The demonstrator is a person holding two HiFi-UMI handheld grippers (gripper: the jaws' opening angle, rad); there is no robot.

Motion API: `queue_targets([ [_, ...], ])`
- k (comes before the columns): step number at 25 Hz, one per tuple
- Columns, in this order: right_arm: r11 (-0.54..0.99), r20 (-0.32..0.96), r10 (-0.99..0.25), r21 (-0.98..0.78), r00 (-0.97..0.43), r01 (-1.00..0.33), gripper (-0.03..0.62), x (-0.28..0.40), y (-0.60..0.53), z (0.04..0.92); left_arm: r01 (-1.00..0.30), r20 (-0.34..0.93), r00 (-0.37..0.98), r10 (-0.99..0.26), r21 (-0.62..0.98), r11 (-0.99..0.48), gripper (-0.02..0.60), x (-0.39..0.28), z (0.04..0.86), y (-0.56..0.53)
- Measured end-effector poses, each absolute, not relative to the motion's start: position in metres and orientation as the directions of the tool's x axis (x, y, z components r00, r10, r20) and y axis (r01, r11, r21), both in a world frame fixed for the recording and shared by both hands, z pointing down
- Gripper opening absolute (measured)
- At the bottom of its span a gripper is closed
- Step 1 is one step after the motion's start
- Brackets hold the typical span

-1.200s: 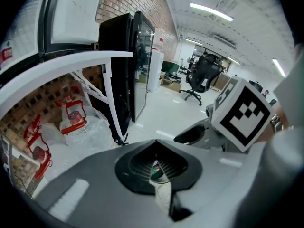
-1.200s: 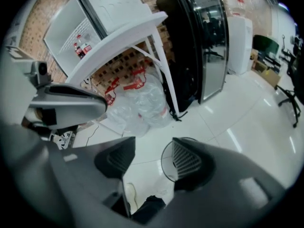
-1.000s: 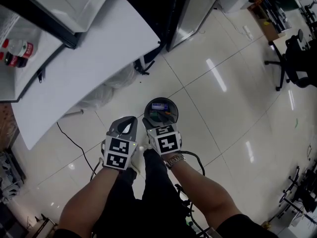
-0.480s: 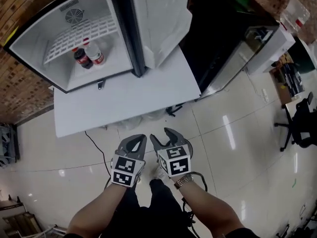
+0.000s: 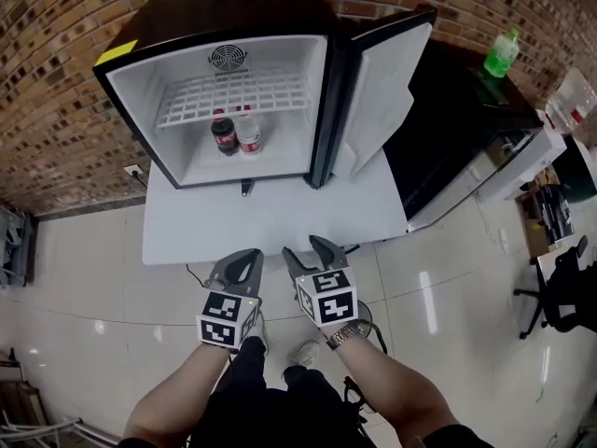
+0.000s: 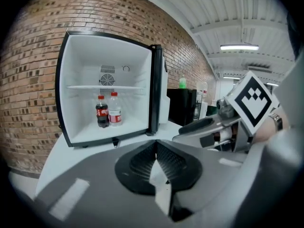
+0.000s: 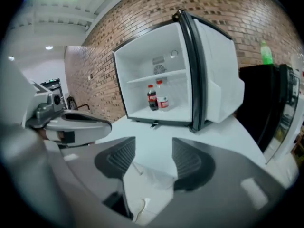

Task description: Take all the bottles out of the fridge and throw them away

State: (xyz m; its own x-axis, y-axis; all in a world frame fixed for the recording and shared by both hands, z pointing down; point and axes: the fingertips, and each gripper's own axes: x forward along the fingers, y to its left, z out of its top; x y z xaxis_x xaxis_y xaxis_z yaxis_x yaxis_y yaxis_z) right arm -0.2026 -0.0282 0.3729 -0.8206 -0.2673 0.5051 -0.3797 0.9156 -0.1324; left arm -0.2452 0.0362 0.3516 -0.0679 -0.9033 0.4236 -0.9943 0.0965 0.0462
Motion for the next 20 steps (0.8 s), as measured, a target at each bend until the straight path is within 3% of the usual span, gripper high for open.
queue_targets([
  [20,0.928,0.49,-0.334,0.023,-0.805,-0.371,0.242,-0.368,-0.089,0.328,-0.99,0.371,-0.114,-0.922,0.041,0.139,0.003,-0.38,0.309,0.018],
])
